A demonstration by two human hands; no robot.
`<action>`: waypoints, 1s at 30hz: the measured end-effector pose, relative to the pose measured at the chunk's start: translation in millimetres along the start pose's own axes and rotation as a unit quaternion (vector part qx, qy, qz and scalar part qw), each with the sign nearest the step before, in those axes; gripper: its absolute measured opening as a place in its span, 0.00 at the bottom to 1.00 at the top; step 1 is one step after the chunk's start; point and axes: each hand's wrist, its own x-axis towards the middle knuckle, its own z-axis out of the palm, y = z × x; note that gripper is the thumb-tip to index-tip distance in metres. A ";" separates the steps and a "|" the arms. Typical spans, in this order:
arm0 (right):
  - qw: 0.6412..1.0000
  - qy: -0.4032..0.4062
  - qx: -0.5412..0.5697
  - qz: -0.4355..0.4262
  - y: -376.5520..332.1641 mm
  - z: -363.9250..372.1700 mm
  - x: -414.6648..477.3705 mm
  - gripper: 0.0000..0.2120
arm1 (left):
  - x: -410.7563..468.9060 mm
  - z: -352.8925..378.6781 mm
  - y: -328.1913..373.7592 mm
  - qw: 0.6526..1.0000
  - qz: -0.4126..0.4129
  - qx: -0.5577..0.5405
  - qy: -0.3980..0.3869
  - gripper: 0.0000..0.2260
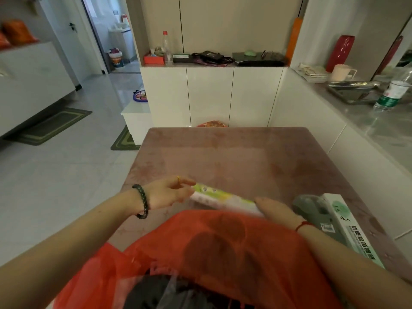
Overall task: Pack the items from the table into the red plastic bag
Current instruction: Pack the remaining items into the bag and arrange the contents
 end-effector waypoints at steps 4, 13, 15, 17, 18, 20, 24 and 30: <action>0.963 0.201 0.179 0.022 -13.1 -71.8 -59.3 0.23 | -60.1 -12.5 9.7 0.989 0.140 -0.024 0.048 0.14; 0.852 0.263 0.438 -0.116 -115.7 -165.3 -253.6 0.33 | -215.8 45.6 -20.9 0.808 0.499 0.301 0.085 0.14; 0.858 0.240 0.432 -0.142 -139.7 -152.5 -284.3 0.28 | -230.8 68.7 -49.1 0.754 0.488 0.438 0.043 0.19; 0.877 0.222 0.400 -0.147 -160.2 -132.0 -303.2 0.25 | -238.3 84.4 -75.0 0.712 0.439 0.548 0.031 0.24; 0.890 0.210 0.380 -0.138 -168.4 -119.5 -308.7 0.24 | -239.3 88.3 -84.9 0.695 0.418 0.584 0.035 0.26; 0.912 0.191 0.342 -0.120 -177.4 -90.6 -312.7 0.22 | -237.2 89.5 -97.8 0.669 0.392 0.628 0.062 0.32; 0.937 0.164 0.301 -0.075 -185.8 -41.4 -317.4 0.24 | -236.9 86.8 -110.2 0.657 0.352 0.662 0.079 0.26; 0.977 0.160 0.139 0.000 -194.0 -0.3 -323.4 0.33 | -258.2 71.4 -127.8 0.703 0.447 0.540 0.121 0.04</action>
